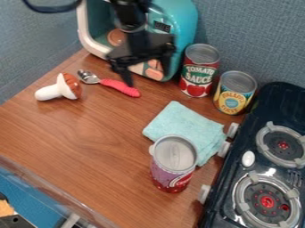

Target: Move the blue cloth to the lower left side of the table

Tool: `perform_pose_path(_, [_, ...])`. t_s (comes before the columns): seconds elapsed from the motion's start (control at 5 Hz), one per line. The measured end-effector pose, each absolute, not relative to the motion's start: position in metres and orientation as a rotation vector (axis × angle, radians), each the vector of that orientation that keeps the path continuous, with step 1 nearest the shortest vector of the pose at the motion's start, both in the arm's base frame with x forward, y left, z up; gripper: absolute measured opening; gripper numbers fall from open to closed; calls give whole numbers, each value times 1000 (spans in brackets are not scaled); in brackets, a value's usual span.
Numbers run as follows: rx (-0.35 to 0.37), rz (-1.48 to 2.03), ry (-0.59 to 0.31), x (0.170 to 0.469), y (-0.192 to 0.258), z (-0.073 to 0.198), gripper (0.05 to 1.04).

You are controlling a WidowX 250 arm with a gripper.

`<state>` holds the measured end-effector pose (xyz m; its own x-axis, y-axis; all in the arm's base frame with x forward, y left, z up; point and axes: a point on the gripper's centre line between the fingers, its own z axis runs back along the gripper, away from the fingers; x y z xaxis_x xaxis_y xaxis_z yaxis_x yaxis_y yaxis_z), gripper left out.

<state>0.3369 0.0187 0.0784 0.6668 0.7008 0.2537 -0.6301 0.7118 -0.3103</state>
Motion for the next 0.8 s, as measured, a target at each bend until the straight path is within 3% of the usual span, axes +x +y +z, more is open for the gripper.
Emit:
perform_pose_path(0.2, [-200, 655, -319, 342, -30, 64, 1001])
perform_pose_path(0.8, [-101, 570, -261, 362, -59, 12, 1001])
